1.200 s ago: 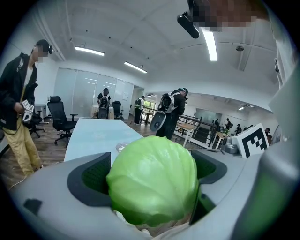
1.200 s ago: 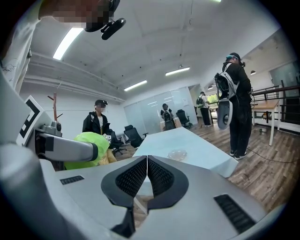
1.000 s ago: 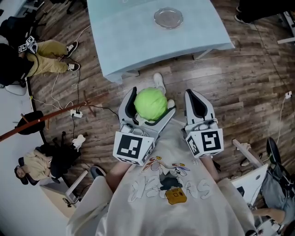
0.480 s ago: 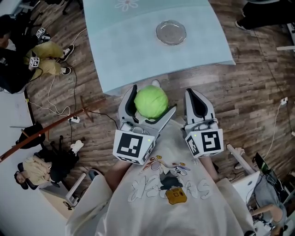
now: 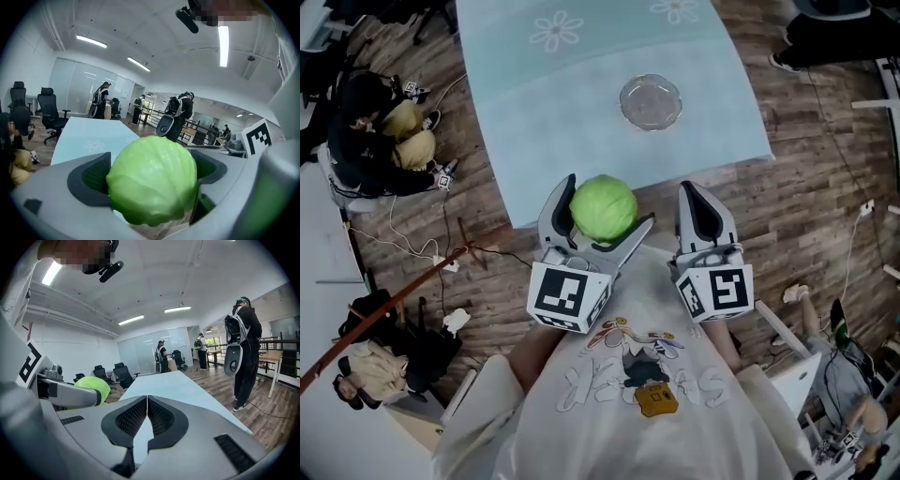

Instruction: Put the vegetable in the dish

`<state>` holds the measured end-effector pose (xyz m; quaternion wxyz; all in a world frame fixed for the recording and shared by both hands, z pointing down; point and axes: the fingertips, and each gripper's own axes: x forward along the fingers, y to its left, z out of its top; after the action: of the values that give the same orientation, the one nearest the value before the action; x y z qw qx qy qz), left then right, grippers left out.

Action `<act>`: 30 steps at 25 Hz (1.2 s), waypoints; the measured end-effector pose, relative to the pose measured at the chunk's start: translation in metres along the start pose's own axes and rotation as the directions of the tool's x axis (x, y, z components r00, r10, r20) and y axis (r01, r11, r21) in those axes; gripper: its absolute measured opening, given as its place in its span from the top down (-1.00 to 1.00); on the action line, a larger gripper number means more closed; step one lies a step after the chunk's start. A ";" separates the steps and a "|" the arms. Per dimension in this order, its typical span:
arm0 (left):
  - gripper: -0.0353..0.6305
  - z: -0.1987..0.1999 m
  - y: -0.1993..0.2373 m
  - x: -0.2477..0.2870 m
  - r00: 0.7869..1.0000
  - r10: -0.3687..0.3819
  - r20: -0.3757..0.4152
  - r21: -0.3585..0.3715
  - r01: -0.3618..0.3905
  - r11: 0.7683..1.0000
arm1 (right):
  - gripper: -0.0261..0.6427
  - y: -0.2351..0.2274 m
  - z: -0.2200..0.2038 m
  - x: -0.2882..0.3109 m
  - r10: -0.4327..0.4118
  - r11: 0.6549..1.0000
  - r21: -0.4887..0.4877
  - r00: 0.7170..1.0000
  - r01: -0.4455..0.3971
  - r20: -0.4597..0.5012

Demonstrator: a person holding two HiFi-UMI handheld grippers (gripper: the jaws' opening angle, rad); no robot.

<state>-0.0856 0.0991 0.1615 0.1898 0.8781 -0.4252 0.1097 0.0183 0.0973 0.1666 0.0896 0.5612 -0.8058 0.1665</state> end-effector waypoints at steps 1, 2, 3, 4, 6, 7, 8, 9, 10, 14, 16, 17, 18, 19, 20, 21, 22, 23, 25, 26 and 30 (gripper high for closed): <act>-0.71 0.002 0.004 0.006 1.000 -0.006 0.000 0.003 0.006 1.000 | 0.85 -0.003 0.002 0.006 -0.009 1.000 0.001 1.000 0.009 0.002; -0.71 0.004 0.008 0.010 1.000 -0.012 -0.001 0.006 0.012 1.000 | 0.85 -0.005 0.004 0.010 -0.018 1.000 0.003 1.000 0.018 0.004; -0.71 0.005 0.010 0.013 1.000 -0.017 -0.002 0.009 0.017 1.000 | 0.85 -0.006 0.005 0.013 -0.024 1.000 0.005 1.000 0.024 0.007; -0.71 0.006 0.013 0.015 1.000 -0.022 -0.005 0.010 0.022 1.000 | 0.85 -0.006 0.006 0.016 -0.028 1.000 0.007 1.000 0.028 0.008; -0.71 0.007 0.017 0.017 1.000 -0.029 -0.010 0.012 0.029 1.000 | 0.85 -0.004 0.008 0.021 -0.032 0.999 0.011 0.999 0.032 0.009; -0.71 0.008 0.018 0.019 0.999 -0.032 -0.010 0.012 0.032 0.999 | 0.85 -0.004 0.009 0.024 -0.033 0.999 0.010 0.999 0.033 0.010; -0.71 0.010 0.020 0.021 0.999 -0.035 -0.008 0.013 0.035 0.999 | 0.85 -0.004 0.010 0.026 -0.035 0.999 0.008 0.999 0.035 0.010; -0.71 0.011 0.020 0.022 0.999 -0.037 -0.007 0.013 0.037 0.999 | 0.85 -0.004 0.011 0.027 -0.037 0.999 0.007 0.999 0.037 0.011; -0.71 0.011 0.021 0.022 0.999 -0.040 -0.007 0.013 0.040 0.999 | 0.85 -0.004 0.011 0.027 -0.040 0.999 0.007 0.999 0.040 0.011; -0.71 0.008 0.020 0.029 0.999 -0.047 -0.022 0.022 0.047 0.999 | 0.85 -0.009 0.007 0.028 -0.048 0.999 0.014 0.999 0.048 0.008; -0.71 0.008 0.021 0.033 0.999 -0.047 -0.027 0.024 0.048 0.999 | 0.85 -0.013 0.008 0.030 -0.045 0.999 0.012 0.999 0.045 0.007; -0.71 0.008 0.021 0.034 0.998 -0.047 -0.029 0.024 0.048 0.999 | 0.85 -0.014 0.008 0.031 -0.044 0.999 0.010 0.999 0.044 0.005; -0.71 0.008 0.021 0.036 0.998 -0.046 -0.031 0.022 0.047 0.999 | 0.85 -0.016 0.008 0.032 -0.043 0.999 0.008 0.999 0.043 0.002; -0.71 0.009 0.022 0.038 0.998 -0.045 -0.032 0.018 0.045 0.999 | 0.85 -0.018 0.008 0.033 -0.042 0.999 0.006 0.999 0.042 -0.001; -0.71 0.009 0.022 0.041 0.999 -0.042 -0.033 0.014 0.042 0.999 | 0.85 -0.020 0.009 0.035 -0.041 0.999 0.004 0.999 0.041 -0.005; -0.71 0.010 0.023 0.045 0.999 -0.038 -0.034 0.011 0.038 0.999 | 0.85 -0.023 0.009 0.037 -0.040 0.999 0.004 0.999 0.040 -0.008; -0.71 0.011 0.025 0.049 0.999 -0.034 -0.035 0.009 0.034 0.999 | 0.85 -0.027 0.010 0.039 -0.039 0.999 0.005 0.999 0.039 -0.010; -0.72 0.012 0.026 0.054 0.999 -0.031 -0.035 0.007 0.031 1.000 | 0.85 -0.030 0.010 0.042 -0.039 0.999 0.005 0.999 0.039 -0.013; -0.71 0.014 0.028 0.064 0.999 -0.027 -0.036 0.005 0.028 1.000 | 0.85 -0.037 0.010 0.047 -0.040 0.999 0.003 0.999 0.040 -0.022; -0.71 0.015 0.029 0.069 0.999 -0.026 -0.036 0.004 0.026 1.000 | 0.85 -0.039 0.009 0.049 -0.039 0.999 0.003 0.999 0.040 -0.028; -0.71 0.016 0.030 0.080 0.999 -0.015 -0.043 0.005 0.015 1.000 | 0.85 -0.045 0.005 0.055 -0.023 1.000 0.009 0.999 0.023 -0.046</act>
<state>-0.0592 0.0185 0.1822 0.1976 0.8793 -0.4140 0.1283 0.0411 0.0334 0.1878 0.1072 0.5668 -0.7963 0.1823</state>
